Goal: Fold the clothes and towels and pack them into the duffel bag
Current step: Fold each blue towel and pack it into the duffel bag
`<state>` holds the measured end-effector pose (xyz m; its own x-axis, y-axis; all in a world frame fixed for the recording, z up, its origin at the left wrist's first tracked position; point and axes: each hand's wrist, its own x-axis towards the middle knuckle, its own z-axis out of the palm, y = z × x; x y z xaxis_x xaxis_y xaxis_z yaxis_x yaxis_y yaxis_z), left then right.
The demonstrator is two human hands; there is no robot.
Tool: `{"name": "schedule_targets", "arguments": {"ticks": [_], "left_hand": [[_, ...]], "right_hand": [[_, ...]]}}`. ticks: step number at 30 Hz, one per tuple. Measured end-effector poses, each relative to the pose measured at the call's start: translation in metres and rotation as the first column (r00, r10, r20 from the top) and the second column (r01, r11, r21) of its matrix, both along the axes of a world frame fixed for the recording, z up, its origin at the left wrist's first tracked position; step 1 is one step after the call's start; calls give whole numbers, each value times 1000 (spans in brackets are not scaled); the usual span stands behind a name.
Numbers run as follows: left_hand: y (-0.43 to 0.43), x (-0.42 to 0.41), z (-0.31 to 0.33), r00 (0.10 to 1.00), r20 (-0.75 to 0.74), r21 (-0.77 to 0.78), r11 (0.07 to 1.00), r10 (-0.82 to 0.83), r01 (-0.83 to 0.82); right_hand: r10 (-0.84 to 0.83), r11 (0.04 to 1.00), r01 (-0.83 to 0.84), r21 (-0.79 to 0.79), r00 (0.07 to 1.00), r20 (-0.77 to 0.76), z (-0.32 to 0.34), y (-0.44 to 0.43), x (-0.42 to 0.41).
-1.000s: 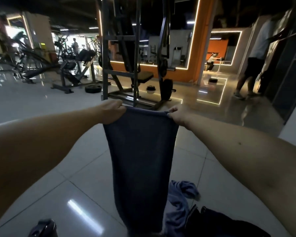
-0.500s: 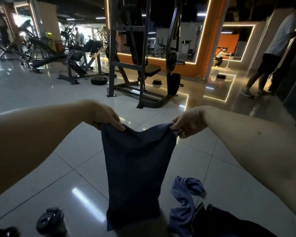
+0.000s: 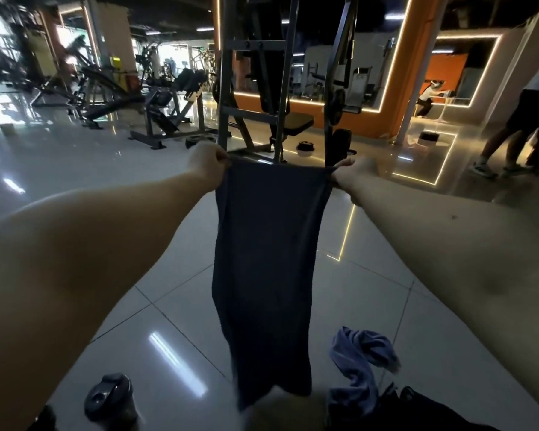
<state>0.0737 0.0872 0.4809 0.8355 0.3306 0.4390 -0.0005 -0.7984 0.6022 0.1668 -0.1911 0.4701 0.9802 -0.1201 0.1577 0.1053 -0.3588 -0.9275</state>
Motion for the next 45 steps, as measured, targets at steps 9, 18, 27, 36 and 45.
{"name": "schedule_targets", "arguments": {"ticks": [9, 18, 27, 36, 45], "left_hand": [[0, -40, 24, 988, 48, 45, 988, -148, 146], [-8, -103, -84, 712, -597, -53, 905, -368, 423], [-29, -147, -217, 341, -827, -265, 845, -447, 465], [-38, -150, -306, 48, -900, -370, 816, -434, 443], [2, -67, -389, 340, -881, -140, 868, -328, 476]], "right_hand": [[152, 987, -148, -63, 986, 73, 34, -39, -60], [346, 926, -376, 21, 827, -444, -58, -78, -123], [330, 757, -653, 2, 380, -864, -166, -99, -161], [119, 560, -827, -59, 150, -981, -255, -88, -135], [323, 460, -764, -453, 619, -716, -359, -44, -52]]}}
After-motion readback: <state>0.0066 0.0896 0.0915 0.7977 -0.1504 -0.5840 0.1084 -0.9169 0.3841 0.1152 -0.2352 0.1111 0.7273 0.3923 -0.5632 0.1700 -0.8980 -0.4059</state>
